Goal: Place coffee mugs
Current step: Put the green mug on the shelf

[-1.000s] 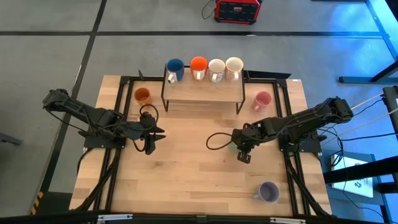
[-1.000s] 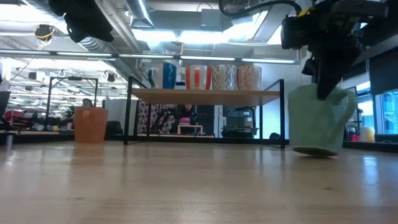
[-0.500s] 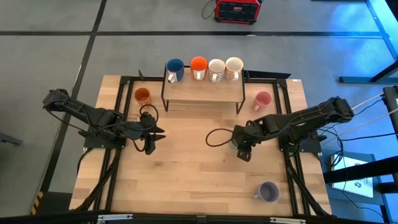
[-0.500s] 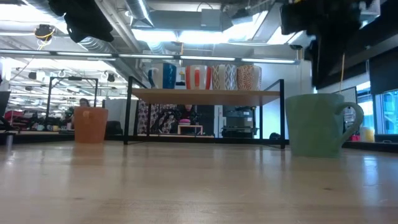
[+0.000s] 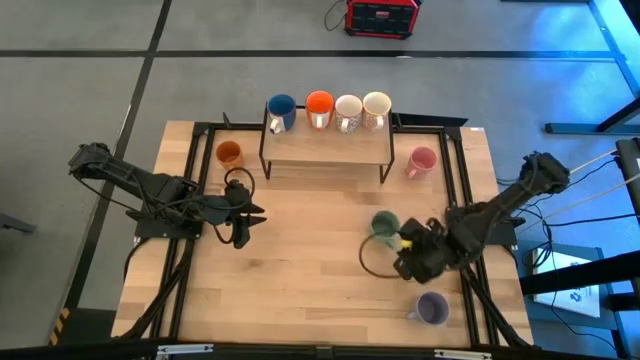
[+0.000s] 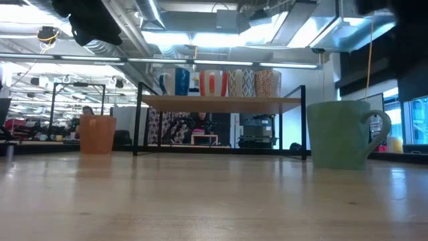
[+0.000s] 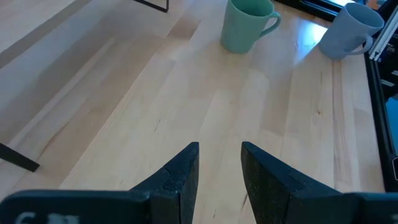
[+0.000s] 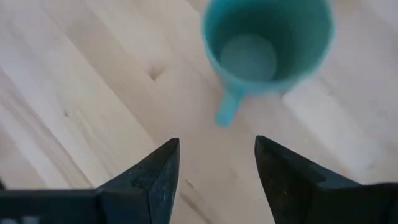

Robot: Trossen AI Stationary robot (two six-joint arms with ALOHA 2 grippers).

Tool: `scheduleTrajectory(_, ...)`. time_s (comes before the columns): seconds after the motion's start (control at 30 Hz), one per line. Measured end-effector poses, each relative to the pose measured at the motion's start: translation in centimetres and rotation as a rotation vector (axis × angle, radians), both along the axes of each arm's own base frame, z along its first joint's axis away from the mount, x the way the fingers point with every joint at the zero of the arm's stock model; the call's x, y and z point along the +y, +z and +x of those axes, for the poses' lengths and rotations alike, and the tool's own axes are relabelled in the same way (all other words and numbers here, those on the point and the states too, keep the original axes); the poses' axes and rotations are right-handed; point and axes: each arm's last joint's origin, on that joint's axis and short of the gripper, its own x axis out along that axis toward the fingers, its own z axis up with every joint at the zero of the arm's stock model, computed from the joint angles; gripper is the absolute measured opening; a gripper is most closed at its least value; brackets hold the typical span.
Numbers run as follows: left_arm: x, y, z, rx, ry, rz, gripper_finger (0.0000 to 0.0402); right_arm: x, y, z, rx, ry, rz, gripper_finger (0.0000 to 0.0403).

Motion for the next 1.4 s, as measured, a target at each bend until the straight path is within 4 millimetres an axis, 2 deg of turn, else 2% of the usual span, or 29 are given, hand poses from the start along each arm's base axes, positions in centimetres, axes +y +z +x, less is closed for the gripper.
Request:
scheduleTrajectory(0.13,0.0,0.0,0.0,0.000,0.000,0.000,0.0114,1.3,-2.5,-1.4,-0.051,-0.067,0.012,0.0194)
scheduleTrajectory(0.37,0.0,0.0,0.0,-0.001,0.002,0.008,0.0114,1.7,-6.0,-2.6,-0.202,-0.072,-0.066,0.0193)
scheduleTrajectory(0.6,0.0,0.0,0.0,-0.001,0.004,0.010,0.0114,1.9,-7.7,-4.0,-0.293,-0.038,-0.155,0.0193)
scheduleTrajectory(0.77,0.0,0.0,0.0,-0.003,0.011,0.016,0.0114,2.0,-8.4,-3.7,-0.382,-0.006,-0.206,0.0193)
scheduleTrajectory(1.13,0.1,0.0,0.0,-0.005,0.018,0.023,0.0114,2.1,-11.2,-2.4,-0.409,-0.086,-0.296,0.0193)
scheduleTrajectory(1.27,0.1,0.0,0.0,-0.005,0.018,0.024,0.0114,1.9,-11.8,-1.9,-0.392,-0.104,-0.307,0.0168)
scheduleTrajectory(1.4,0.1,0.0,0.0,-0.006,0.021,0.028,0.0114,1.8,-11.9,-1.8,-0.369,-0.106,-0.291,0.0105)
